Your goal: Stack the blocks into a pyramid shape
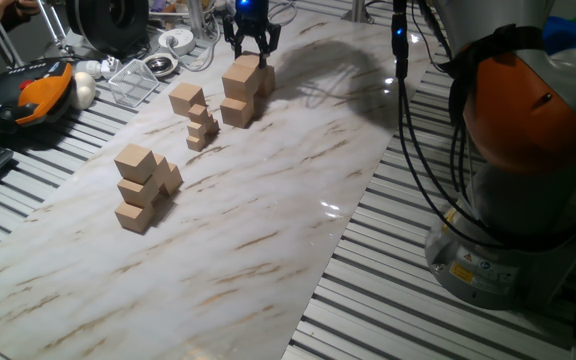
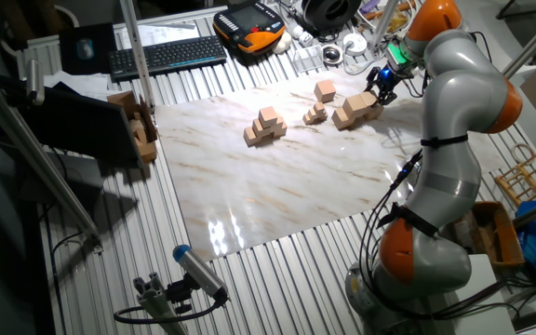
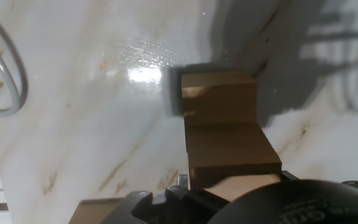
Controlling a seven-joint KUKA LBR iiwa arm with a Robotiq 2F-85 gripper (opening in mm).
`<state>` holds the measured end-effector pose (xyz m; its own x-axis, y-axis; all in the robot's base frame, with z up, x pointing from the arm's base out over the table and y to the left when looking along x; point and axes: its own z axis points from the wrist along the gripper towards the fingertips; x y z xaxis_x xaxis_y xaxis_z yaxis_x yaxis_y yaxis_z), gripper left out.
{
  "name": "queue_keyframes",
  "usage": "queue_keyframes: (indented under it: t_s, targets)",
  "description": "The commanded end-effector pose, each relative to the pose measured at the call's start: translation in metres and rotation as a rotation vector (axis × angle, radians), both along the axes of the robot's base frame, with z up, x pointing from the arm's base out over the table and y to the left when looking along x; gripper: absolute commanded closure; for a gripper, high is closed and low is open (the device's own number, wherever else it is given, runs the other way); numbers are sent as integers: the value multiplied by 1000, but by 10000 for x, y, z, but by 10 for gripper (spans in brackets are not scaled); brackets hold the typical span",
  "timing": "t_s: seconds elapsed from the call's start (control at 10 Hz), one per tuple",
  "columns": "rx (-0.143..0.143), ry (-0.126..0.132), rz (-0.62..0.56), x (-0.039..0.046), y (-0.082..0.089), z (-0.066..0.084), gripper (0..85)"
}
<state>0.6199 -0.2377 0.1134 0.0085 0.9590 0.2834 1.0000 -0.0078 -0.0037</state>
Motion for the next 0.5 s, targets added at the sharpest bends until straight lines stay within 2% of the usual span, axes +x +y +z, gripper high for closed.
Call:
queue_keyframes:
  t_s: [0.0, 0.1, 0.2, 0.4]
  targets:
    - [-2, -2, -2, 4, -1, 4, 170]
    - [0, -3, -4, 4, 0, -1, 170]
    - [3, -2, -7, 5, 0, -5, 0]
    - [6, -1, -10, 4, 0, -5, 0]
